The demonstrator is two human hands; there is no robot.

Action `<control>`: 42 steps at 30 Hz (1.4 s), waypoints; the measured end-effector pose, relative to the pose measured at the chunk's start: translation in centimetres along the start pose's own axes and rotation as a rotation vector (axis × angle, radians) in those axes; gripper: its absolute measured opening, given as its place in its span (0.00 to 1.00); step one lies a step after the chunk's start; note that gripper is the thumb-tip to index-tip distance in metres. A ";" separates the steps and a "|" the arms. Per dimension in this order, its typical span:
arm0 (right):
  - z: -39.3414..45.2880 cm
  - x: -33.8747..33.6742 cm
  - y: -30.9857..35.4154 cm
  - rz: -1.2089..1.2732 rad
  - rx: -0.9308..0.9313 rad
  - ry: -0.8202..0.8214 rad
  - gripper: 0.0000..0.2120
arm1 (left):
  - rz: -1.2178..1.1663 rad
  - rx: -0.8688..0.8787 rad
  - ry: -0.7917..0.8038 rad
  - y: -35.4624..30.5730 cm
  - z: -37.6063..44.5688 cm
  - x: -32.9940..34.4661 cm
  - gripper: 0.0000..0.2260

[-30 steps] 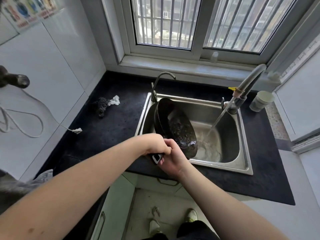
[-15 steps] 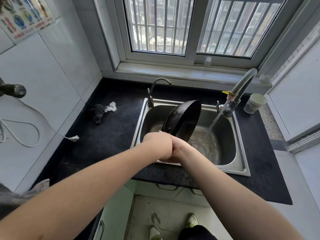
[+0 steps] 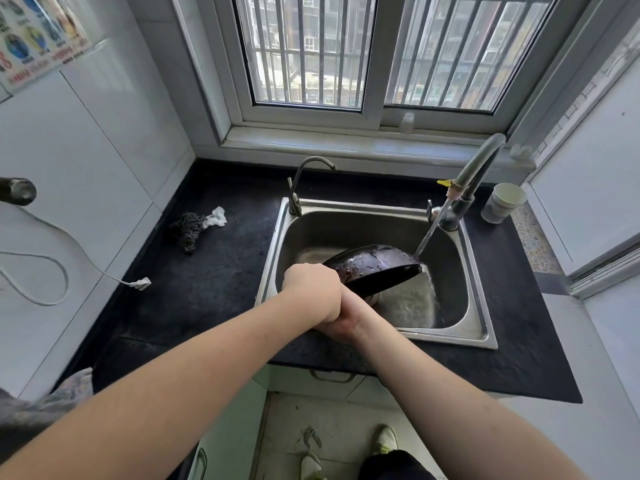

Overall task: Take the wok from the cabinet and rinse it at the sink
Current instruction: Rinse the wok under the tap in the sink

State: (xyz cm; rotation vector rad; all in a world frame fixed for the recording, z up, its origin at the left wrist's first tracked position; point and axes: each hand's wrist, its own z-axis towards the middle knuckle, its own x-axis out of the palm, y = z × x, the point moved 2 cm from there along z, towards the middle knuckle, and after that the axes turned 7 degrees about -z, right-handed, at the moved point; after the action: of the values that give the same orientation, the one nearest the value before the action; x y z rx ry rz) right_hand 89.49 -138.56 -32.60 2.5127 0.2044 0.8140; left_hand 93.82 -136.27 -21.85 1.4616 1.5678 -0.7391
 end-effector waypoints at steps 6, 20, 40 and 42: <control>0.5 -1.9 2.3 0.122 -0.047 -0.041 0.25 | -0.288 0.078 -0.189 0.1 0.0 -1.0 0.13; -2.9 -4.6 4.8 -0.028 -0.135 -0.168 0.12 | -0.845 0.469 -0.551 -0.3 1.2 0.0 0.10; -6.7 -16.6 8.1 -0.185 -0.152 -0.269 0.13 | -0.900 0.440 -0.559 -4.0 4.0 -3.5 0.10; -7.5 -19.2 8.9 -0.130 -0.161 -0.321 0.12 | -0.986 0.433 -0.524 -5.1 4.3 -3.1 0.12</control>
State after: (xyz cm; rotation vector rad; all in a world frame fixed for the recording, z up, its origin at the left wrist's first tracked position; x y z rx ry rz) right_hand 69.46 -148.72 -32.72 2.4062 0.1823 0.3532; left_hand 89.48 -142.22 -21.75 0.5597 1.7004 -1.9404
